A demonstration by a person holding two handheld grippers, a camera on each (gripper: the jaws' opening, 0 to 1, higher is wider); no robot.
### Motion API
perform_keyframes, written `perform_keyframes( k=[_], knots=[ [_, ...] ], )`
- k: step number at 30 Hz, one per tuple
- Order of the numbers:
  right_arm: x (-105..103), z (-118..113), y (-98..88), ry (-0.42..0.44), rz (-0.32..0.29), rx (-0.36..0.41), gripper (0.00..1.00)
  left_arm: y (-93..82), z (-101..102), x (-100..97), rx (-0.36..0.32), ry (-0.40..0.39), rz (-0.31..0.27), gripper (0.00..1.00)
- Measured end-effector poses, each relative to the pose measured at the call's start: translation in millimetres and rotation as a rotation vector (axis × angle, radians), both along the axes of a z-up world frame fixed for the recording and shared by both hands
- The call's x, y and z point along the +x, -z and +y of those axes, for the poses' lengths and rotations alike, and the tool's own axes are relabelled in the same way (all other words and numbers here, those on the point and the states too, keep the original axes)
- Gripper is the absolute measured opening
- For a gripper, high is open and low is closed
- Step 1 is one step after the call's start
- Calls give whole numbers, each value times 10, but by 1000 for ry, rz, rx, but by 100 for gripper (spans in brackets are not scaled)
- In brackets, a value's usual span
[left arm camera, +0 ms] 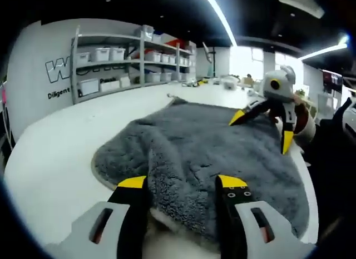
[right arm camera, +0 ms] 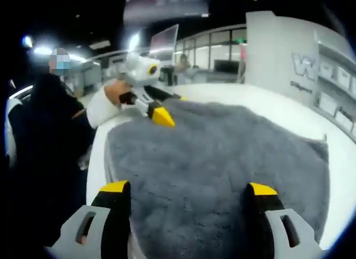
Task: Open the folded towel by lifting each exposed corner and separating the folded layers until the towel lies flat within the target outline without major curled edges
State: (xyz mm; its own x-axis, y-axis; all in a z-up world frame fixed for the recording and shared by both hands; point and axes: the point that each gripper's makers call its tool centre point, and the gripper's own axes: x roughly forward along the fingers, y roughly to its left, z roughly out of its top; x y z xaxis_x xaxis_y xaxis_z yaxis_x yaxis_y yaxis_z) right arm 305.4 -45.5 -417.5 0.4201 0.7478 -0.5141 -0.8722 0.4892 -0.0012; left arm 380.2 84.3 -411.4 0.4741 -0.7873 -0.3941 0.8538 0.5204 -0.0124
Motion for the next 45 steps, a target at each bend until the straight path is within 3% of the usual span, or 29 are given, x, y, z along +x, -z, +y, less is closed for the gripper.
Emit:
perform_keyframes(
  k=[10,14,17,22,29,35,45],
  knots=[
    [-41,18,10,12,1,-3,76,-1,7,-16,-11,-9,12,33],
    [-68,38,4,10,0,2,63,4,6,-28,-15,-10,22,25],
    [-121,70,15,4,-1,4,58,5,12,-28,-22,-13,37,22],
    [-165,118,10,-6,-2,17,34,5,27,-16,-22,-21,47,18],
    [-173,163,9,-16,-3,27,18,3,42,-28,-33,-37,91,13],
    [-156,214,1,-18,-27,29,11,1,75,-9,-31,-43,97,11],
    [-96,394,-16,-15,-16,46,12,-3,269,26,-28,-69,98,11]
  ],
)
